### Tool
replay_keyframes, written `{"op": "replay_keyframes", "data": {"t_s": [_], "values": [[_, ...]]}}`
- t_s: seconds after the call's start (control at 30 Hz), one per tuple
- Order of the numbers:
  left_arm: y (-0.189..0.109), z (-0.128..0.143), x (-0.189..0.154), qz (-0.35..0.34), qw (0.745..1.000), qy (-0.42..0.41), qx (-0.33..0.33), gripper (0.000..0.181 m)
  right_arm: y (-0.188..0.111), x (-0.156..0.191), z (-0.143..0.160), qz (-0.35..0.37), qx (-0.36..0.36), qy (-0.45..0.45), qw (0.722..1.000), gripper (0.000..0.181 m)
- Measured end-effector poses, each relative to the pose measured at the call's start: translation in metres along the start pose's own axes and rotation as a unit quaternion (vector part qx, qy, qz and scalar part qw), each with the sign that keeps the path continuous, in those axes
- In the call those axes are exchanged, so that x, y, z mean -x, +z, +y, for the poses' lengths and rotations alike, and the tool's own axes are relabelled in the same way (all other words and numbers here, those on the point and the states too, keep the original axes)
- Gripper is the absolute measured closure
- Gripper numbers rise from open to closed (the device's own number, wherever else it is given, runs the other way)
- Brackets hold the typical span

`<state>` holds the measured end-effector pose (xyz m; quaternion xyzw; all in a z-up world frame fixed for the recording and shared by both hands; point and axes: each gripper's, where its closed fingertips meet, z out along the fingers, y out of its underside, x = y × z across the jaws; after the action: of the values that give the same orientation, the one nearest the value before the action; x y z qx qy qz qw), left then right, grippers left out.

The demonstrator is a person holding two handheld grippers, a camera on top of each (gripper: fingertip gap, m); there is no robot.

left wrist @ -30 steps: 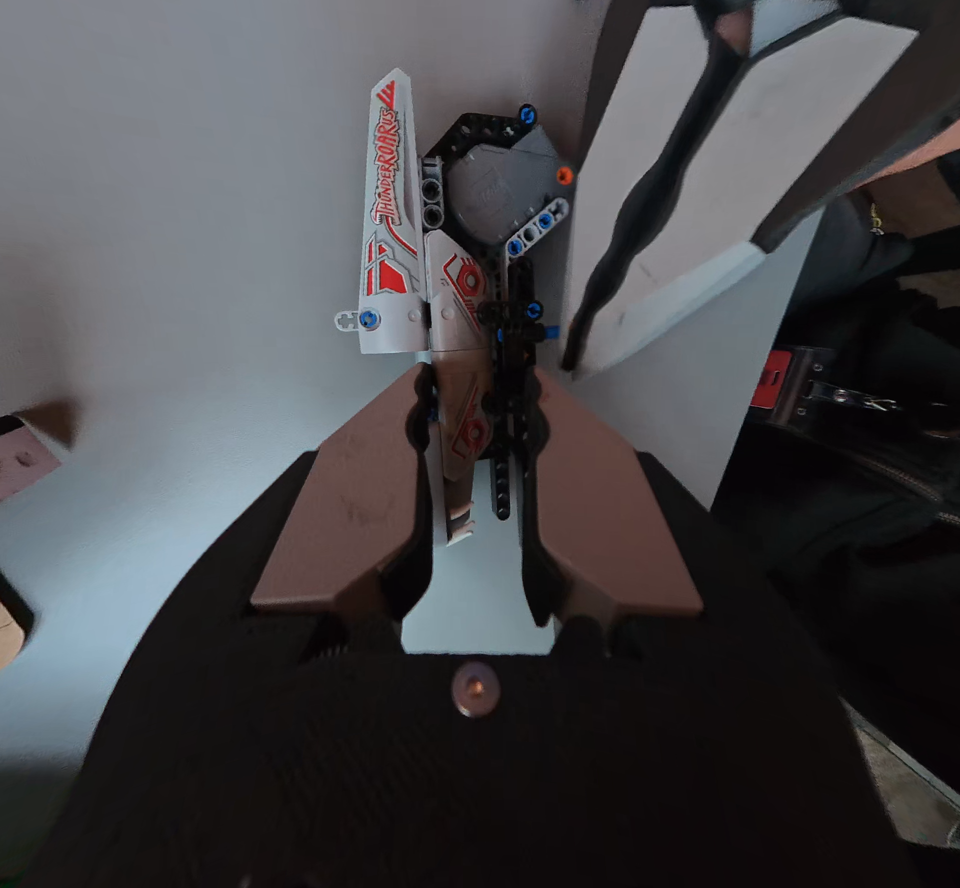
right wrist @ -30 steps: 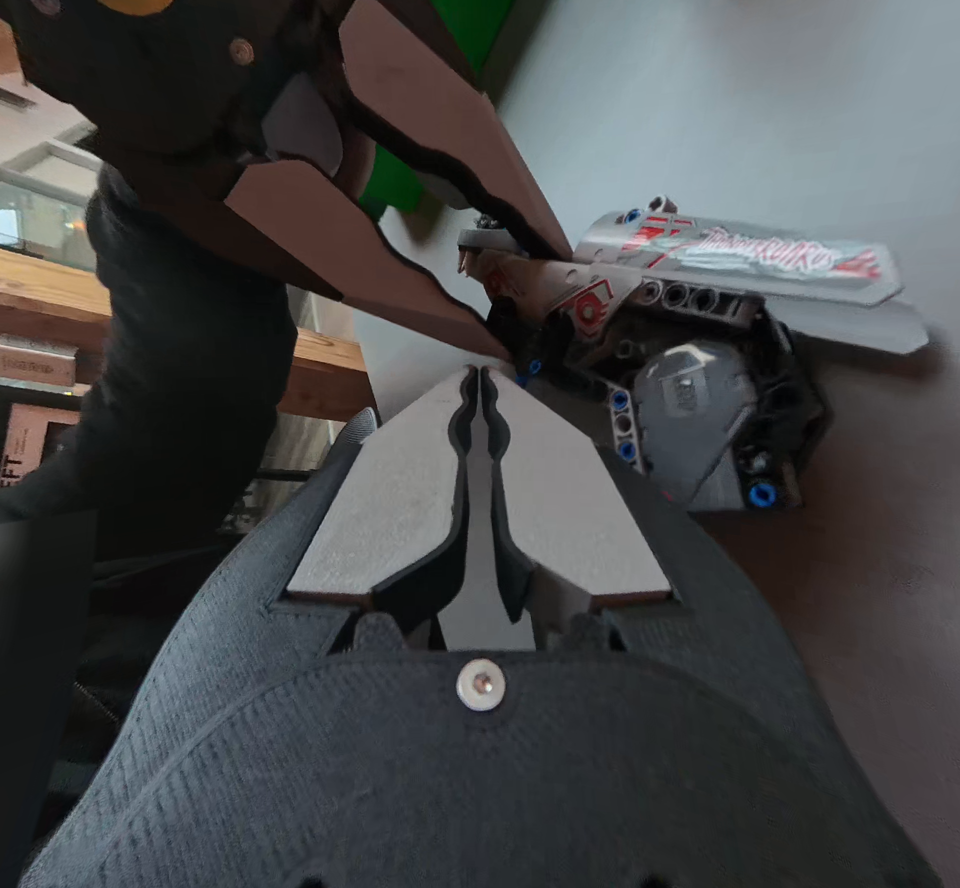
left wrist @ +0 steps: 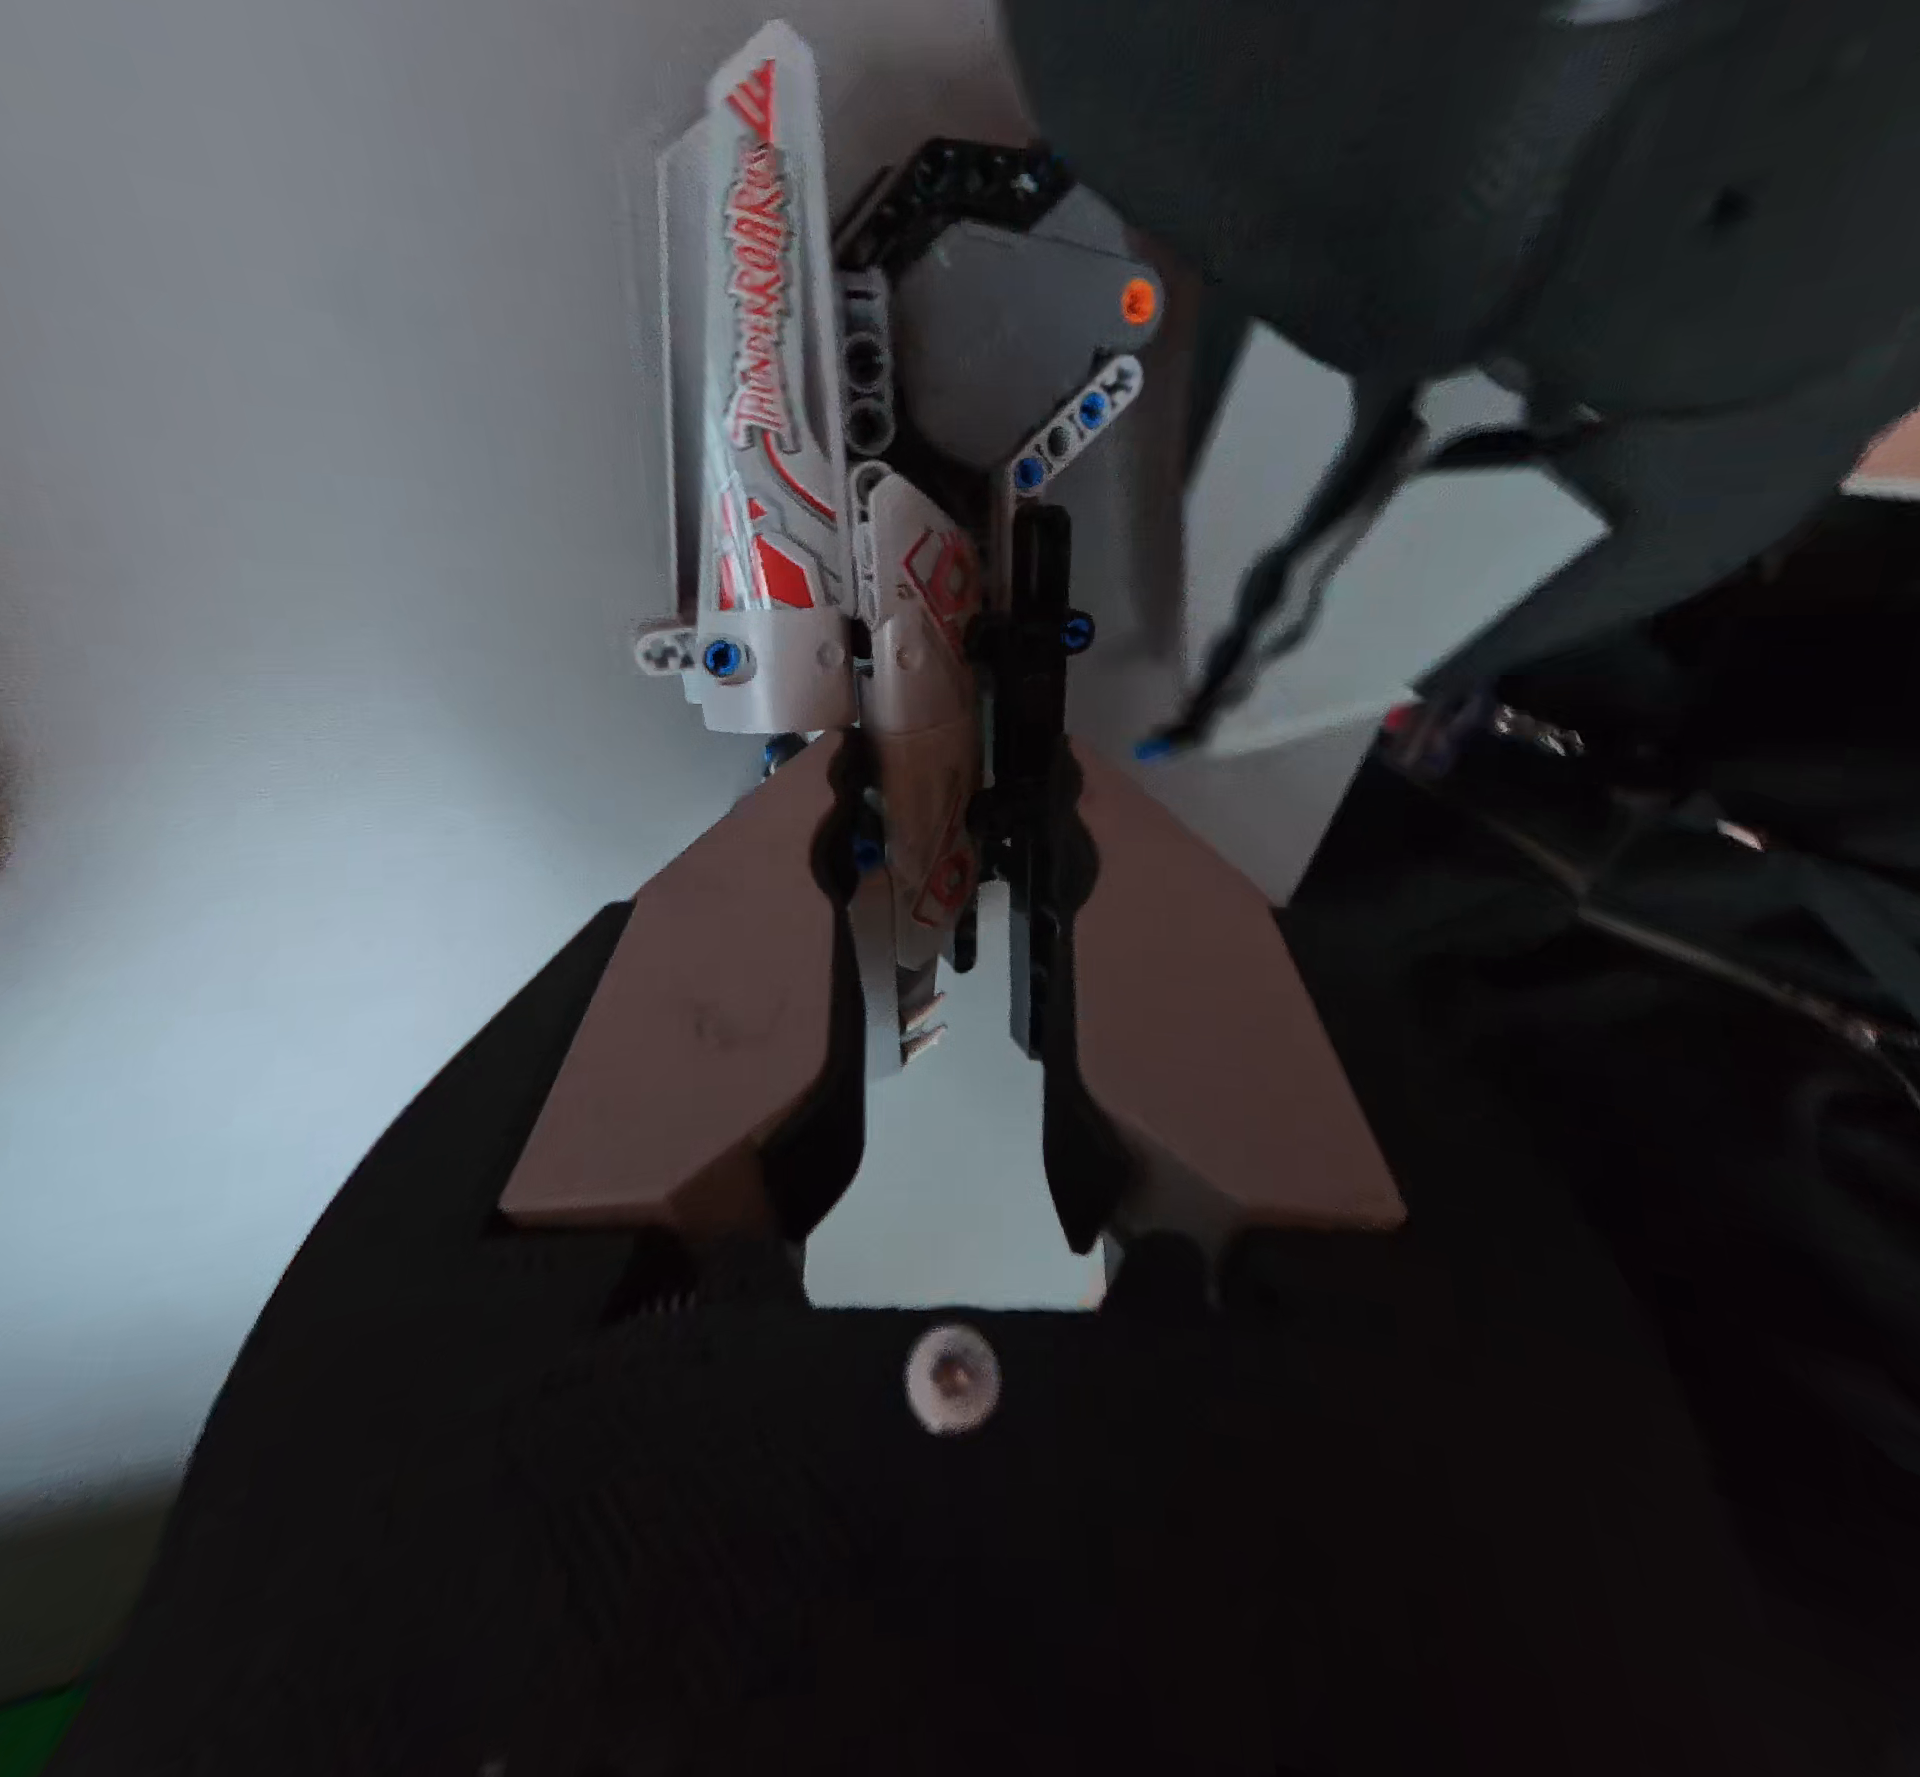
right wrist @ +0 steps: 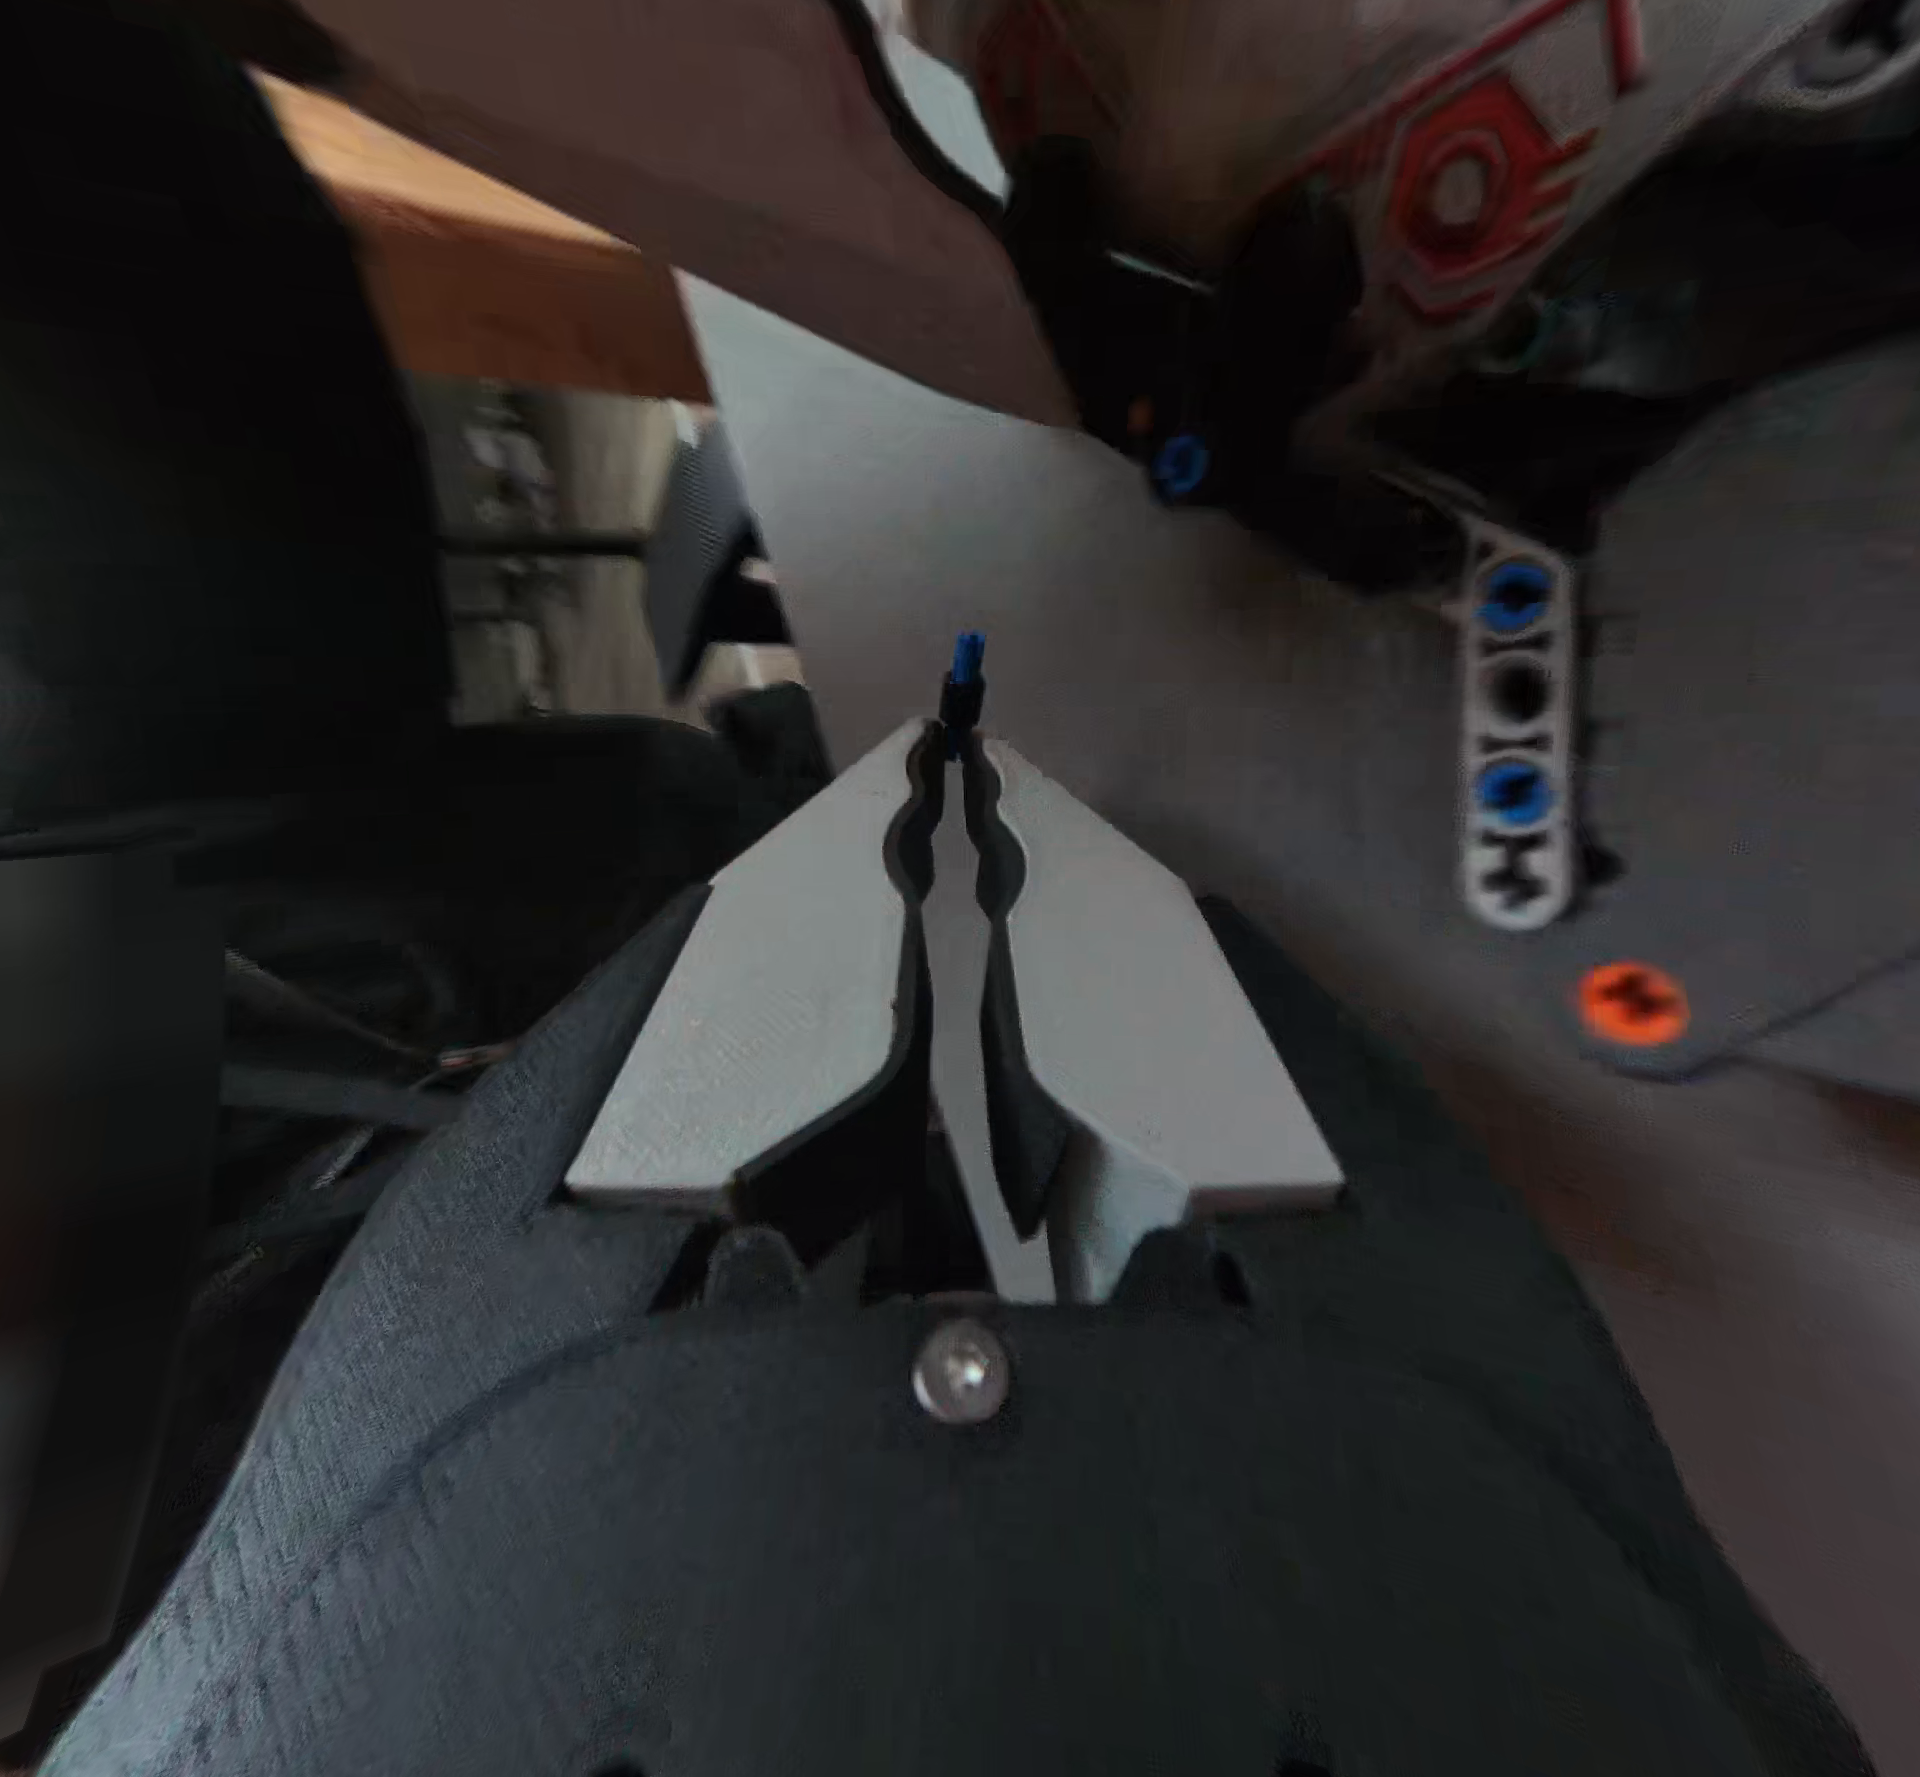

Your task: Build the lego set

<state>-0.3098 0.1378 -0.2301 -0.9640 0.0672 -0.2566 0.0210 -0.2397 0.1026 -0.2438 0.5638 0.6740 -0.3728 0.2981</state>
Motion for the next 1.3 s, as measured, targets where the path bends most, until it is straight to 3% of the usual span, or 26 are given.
{"op": "replay_keyframes", "data": {"t_s": [0.03,0.13,0.2,0.3,0.37,0.47,0.63,0.73,0.8,0.87,1.07,1.17,1.3], "values": [[0.001,0.005,-0.003,0.008,1.0,0.008,0.012,0.148,0.001,-0.004,-0.002,0.011,-0.003,0.006,1.0,0.181],[0.001,0.005,-0.003,-0.003,1.0,0.01,0.009,0.148,-0.004,0.015,0.0,-0.058,-0.016,0.02,0.998,0.18],[0.0,-0.002,-0.001,-0.026,0.999,0.015,-0.027,0.148,-0.01,-0.001,0.009,0.048,-0.022,-0.023,0.998,0.18],[-0.003,-0.007,0.001,-0.064,0.992,0.043,-0.096,0.148,-0.035,-0.03,0.01,0.213,-0.086,-0.073,0.971,0.18],[-0.006,-0.008,0.001,-0.094,0.983,0.061,-0.147,0.148,-0.041,-0.036,0.012,0.25,-0.124,-0.094,0.956,0.176],[-0.008,-0.005,-0.007,-0.12,0.968,0.081,-0.203,0.149,-0.045,-0.052,0.015,0.294,-0.151,-0.113,0.937,0.157],[-0.01,0.0,-0.007,-0.188,0.952,0.106,-0.219,0.148,-0.06,-0.047,0.009,0.322,-0.195,-0.169,0.911,0.156],[-0.011,0.0,-0.008,-0.228,0.936,0.123,-0.236,0.148,-0.053,-0.052,0.013,0.311,-0.196,-0.17,0.915,0.149],[-0.011,0.0,-0.01,-0.24,0.93,0.128,-0.247,0.148,-0.059,-0.047,0.009,0.318,-0.243,-0.2,0.894,0.148],[-0.009,0.001,-0.012,-0.226,0.934,0.123,-0.248,0.148,-0.066,-0.039,0.004,0.32,-0.291,-0.228,0.873,0.151],[-0.006,0.0,-0.008,-0.129,0.958,0.098,-0.234,0.15,-0.073,-0.032,-0.001,0.314,-0.345,-0.254,0.847,0.154],[-0.023,-0.002,-0.015,-0.138,0.943,0.116,-0.28,0.15,-0.082,-0.027,-0.002,0.341,-0.369,-0.278,0.819,0.155],[-0.041,0.016,-0.022,-0.168,0.927,0.114,-0.315,0.141,-0.078,-0.026,-0.001,0.335,-0.359,-0.283,0.824,0.154]]}}
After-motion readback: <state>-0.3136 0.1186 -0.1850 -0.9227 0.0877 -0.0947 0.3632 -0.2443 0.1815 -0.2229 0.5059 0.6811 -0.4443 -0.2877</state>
